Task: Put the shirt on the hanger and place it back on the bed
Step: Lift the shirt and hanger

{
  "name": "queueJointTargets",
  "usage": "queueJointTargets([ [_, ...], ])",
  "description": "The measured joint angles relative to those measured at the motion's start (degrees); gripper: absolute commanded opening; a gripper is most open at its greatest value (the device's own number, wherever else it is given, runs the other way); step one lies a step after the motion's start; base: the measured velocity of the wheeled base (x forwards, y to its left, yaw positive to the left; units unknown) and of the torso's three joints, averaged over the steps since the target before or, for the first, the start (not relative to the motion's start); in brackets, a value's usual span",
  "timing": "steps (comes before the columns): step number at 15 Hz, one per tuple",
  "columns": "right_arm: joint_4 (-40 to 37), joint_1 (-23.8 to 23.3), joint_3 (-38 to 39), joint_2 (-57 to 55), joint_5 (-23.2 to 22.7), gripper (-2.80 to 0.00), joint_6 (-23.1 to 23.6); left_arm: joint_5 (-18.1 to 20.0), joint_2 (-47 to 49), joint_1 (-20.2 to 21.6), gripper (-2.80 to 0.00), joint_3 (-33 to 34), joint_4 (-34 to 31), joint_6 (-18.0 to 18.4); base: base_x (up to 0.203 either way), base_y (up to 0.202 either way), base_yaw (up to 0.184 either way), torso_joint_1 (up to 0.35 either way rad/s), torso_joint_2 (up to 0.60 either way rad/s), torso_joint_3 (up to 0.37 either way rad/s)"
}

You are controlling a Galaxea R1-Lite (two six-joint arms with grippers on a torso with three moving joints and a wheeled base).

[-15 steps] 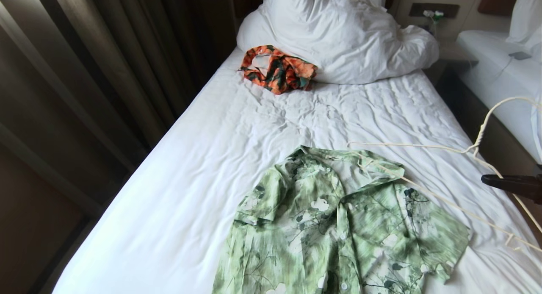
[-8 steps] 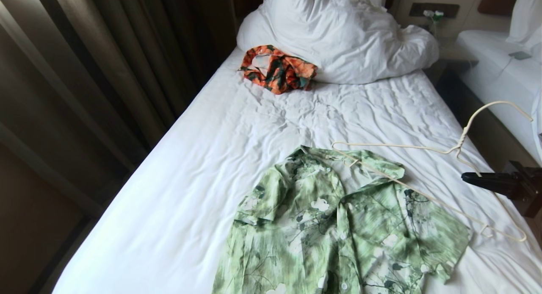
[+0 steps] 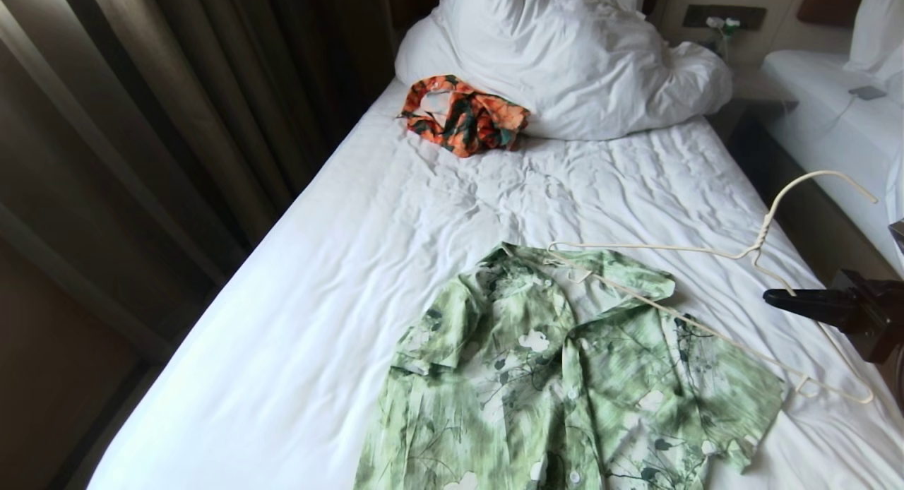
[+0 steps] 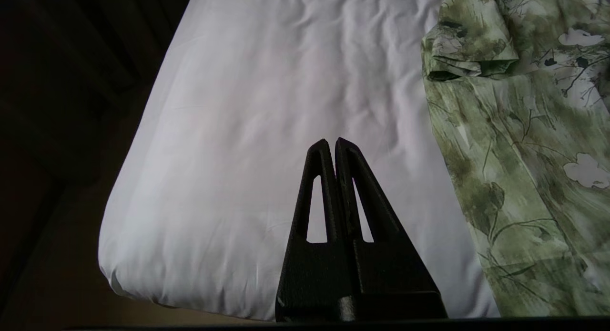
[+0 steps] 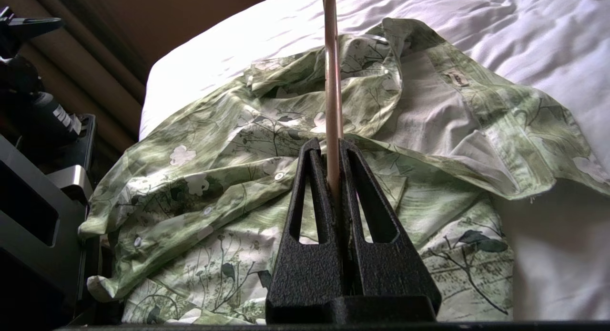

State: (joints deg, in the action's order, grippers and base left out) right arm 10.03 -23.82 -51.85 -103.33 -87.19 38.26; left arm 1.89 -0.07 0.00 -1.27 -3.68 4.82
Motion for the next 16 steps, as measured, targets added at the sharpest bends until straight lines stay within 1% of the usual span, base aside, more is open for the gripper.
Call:
queueJointTargets([
  [1,0.0,-1.0,0.0,0.0,0.0,-2.8,0.0,0.3,0.0,0.0,-2.8,-0.1,0.0,1.3,0.0,0.0,0.0,0.0,0.0,0.0],
  [2,0.0,-1.9,0.0,0.0,0.0,-2.8,0.0,1.2,0.1,-0.1,-2.8,-1.2,-0.1,1.5,0.0,0.0,0.0,0.0,0.0,0.0],
  [3,0.0,-2.8,0.1,0.0,0.0,-2.8,0.0,2.7,0.4,-0.1,-2.8,-2.8,-0.3,1.1,0.0,0.0,0.0,0.0,0.0,0.0],
  [5,0.0,-4.2,0.0,-0.1,0.0,-2.8,0.0,6.3,3.9,-0.1,-2.8,-7.3,-0.3,-1.1,0.0,0.0,0.0,0.0,0.0,0.0],
  [8,0.0,-6.6,-0.5,0.0,0.0,-2.8,0.0,13.6,15.7,-0.1,-2.8,-14.1,0.2,-4.8,0.0,0.0,0.0,0.0,0.0,0.0],
  [10,0.0,-8.4,-0.4,0.2,0.0,-2.8,-0.1,19.6,26.5,-0.5,-2.8,-17.6,2.6,-6.6,0.0,0.0,0.0,0.0,0.0,0.0],
  [11,0.0,-9.2,-0.3,0.2,0.0,-2.8,-0.1,22.3,32.5,-1.4,-2.8,-19.2,4.6,-7.3,0.0,0.0,0.0,0.0,0.0,0.0],
  [12,0.0,-9.8,-0.2,0.4,0.0,-2.8,-0.1,24.1,38.4,-3.0,-2.8,-20.7,6.7,-8.1,0.0,0.0,0.0,0.0,0.0,0.0],
  [13,-0.1,-10.3,0.0,0.5,0.0,-2.8,-0.1,24.9,44.8,-5.4,-2.8,-22.3,9.1,-9.3,0.0,0.0,0.0,0.0,0.0,0.0],
  [14,-0.1,-10.6,0.0,0.8,0.0,-2.8,-0.1,24.5,51.0,-8.5,-2.8,-24.2,11.7,-10.7,0.0,0.0,0.0,0.0,0.0,0.0],
  [15,-0.2,-10.8,0.1,1.1,0.0,-2.8,-0.1,23.1,57.0,-11.7,-2.8,-26.1,14.3,-12.3,0.0,0.0,0.0,0.0,0.0,0.0],
  [16,-0.2,-11.0,0.1,1.3,0.0,-2.8,-0.1,20.8,63.5,-15.7,-2.8,-28.3,17.3,-14.0,0.0,0.0,0.0,0.0,0.0,0.0],
])
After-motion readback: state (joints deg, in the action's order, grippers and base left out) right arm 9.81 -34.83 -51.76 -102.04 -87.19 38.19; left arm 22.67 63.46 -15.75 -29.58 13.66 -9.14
